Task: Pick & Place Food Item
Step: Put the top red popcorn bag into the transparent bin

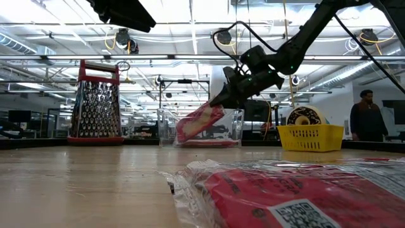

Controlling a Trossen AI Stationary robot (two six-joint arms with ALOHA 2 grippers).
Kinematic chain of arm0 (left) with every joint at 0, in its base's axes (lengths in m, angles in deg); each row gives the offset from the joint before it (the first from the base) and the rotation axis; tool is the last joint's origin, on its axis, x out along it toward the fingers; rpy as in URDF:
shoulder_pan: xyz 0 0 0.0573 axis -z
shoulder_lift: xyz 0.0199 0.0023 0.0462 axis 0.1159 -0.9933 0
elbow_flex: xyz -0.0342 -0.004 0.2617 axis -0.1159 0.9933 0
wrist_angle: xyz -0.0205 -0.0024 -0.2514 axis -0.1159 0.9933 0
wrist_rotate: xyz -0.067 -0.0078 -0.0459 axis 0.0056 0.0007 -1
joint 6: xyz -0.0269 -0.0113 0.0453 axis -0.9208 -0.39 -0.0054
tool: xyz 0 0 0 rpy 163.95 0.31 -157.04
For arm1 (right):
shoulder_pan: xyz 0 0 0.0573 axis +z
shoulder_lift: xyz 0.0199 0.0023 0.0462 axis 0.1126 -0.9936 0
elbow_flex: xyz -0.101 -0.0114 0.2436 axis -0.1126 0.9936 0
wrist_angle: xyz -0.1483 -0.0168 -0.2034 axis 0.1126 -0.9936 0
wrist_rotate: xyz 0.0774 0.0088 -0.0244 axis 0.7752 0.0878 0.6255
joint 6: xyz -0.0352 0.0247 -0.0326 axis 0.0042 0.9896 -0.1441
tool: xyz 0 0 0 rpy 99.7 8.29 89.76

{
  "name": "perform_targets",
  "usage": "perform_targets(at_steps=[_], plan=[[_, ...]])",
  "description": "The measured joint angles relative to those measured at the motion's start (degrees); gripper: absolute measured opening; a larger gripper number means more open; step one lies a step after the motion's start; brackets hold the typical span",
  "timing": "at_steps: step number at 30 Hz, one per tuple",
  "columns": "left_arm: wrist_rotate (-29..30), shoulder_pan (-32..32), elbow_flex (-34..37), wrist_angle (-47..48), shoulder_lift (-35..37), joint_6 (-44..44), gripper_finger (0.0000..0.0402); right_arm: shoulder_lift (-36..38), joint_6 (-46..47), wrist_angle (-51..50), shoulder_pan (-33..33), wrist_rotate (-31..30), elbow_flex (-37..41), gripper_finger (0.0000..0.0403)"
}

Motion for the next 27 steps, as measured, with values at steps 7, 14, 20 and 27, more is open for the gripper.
perform_targets(at_steps=[7,14,20,27], plan=[[-0.03,0.00,0.00,0.02,0.00,-0.13,0.0246,0.00,-5.57,-0.18,0.62,-0.12,0.04,0.0081],[-0.04,0.00,0.00,0.02,0.00,-0.15,0.0246,0.02,-14.57,-0.22,1.93,-3.13,0.09,0.0134],[-0.04,0.00,0.00,0.04,0.00,-0.20,0.0246,0.07,-21.95,-0.25,4.19,-13.00,0.09,0.0209],[-0.04,0.00,0.00,0.06,0.00,-0.20,0.0246,3.93,-30.88,-3.82,6.13,-23.73,0.13,0.0257]])
